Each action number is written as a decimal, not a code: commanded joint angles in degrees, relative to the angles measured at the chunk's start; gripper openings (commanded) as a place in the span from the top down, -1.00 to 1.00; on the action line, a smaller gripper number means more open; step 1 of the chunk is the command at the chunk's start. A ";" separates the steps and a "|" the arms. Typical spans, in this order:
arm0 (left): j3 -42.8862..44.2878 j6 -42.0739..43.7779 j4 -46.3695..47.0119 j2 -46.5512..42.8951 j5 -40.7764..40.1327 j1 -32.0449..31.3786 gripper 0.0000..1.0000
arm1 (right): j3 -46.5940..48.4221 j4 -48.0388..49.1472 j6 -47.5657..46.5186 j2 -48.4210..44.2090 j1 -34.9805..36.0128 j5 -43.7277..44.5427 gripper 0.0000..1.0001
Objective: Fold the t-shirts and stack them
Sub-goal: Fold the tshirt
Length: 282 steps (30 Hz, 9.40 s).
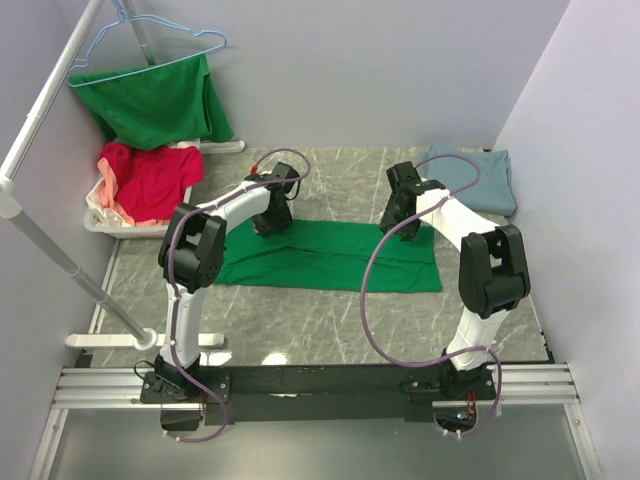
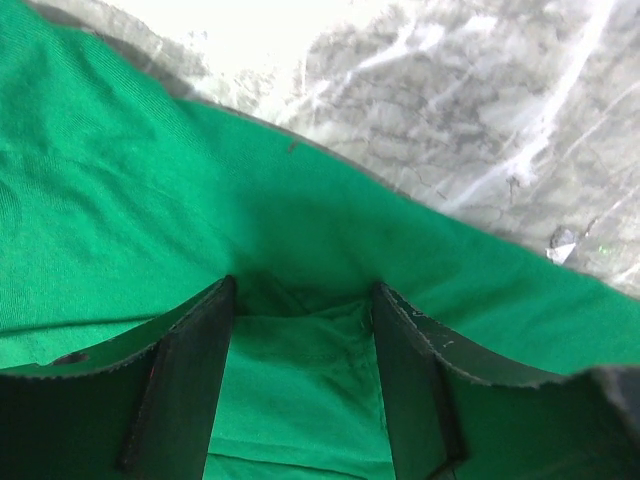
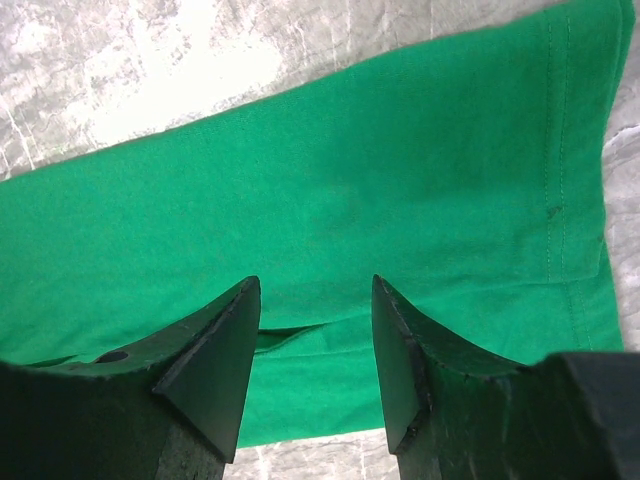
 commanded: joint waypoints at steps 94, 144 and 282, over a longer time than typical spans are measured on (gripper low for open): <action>-23.53 -24.58 -14.90 -31.04 -19.03 -19.47 -0.07 | -6.16 2.55 0.24 -6.37 0.34 0.08 -0.04; -26.86 -12.00 -4.35 -28.07 -9.89 -2.50 -0.08 | -9.40 4.92 -1.87 -2.06 3.50 -2.73 -0.06; 12.94 7.69 12.54 -2.75 9.18 12.35 -0.50 | -34.36 8.35 8.49 -11.19 28.72 -14.16 -0.14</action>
